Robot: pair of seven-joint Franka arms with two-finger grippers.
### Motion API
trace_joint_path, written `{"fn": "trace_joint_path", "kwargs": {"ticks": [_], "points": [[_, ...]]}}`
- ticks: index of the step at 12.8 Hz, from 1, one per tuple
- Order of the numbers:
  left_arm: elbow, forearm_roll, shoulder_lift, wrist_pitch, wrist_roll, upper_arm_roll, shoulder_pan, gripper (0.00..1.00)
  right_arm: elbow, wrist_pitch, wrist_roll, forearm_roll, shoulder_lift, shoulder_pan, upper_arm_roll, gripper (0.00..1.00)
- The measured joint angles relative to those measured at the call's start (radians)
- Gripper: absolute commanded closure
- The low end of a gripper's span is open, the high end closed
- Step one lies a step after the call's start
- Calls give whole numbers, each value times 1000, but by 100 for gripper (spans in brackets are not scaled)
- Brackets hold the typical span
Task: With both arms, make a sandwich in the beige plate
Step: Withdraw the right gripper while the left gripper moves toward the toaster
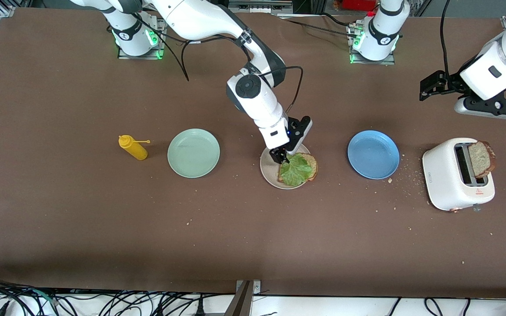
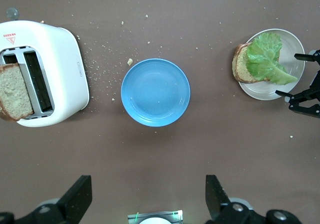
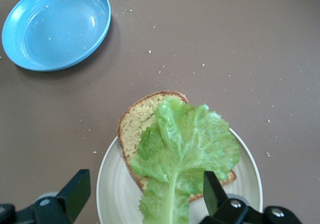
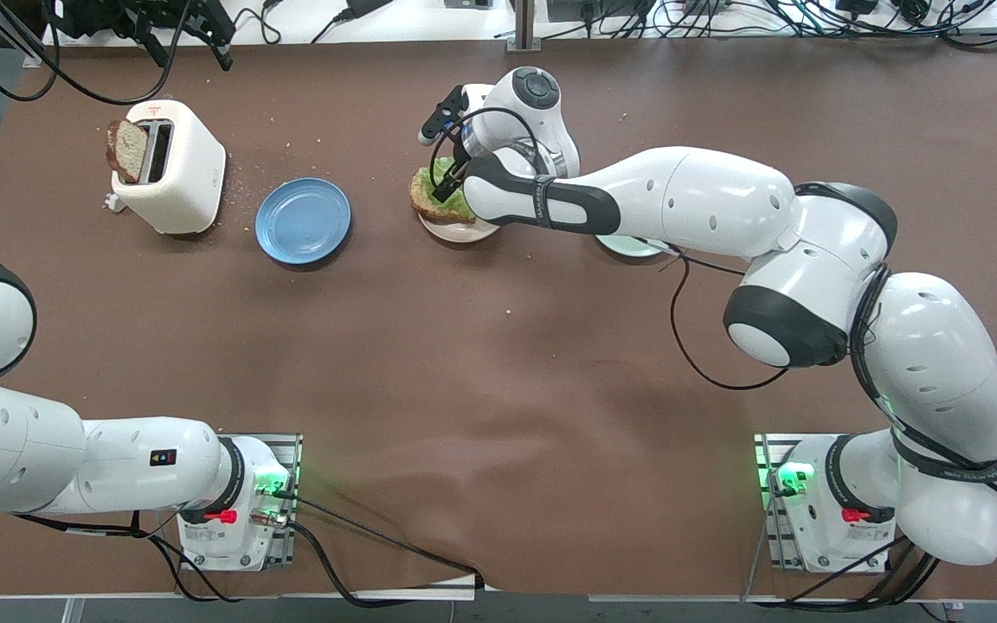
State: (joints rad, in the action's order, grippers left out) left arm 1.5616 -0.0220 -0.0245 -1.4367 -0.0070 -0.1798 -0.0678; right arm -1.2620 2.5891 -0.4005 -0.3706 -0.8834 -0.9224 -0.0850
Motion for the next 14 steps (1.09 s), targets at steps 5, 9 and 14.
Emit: {"fn": "trace_joint_path", "kwargs": {"ticks": [5, 9, 14], "points": [[0, 0, 0, 0, 0, 0, 0, 0, 42, -174, 0, -71, 66, 89, -6, 0], [0, 0, 0, 0, 0, 1, 0, 0, 57, -628, -1, -91, 272, 264, -21, 0], [0, 0, 0, 0, 0, 1, -1, 0, 55, -991, -17, -25, 389, 391, -183, 0]]}}
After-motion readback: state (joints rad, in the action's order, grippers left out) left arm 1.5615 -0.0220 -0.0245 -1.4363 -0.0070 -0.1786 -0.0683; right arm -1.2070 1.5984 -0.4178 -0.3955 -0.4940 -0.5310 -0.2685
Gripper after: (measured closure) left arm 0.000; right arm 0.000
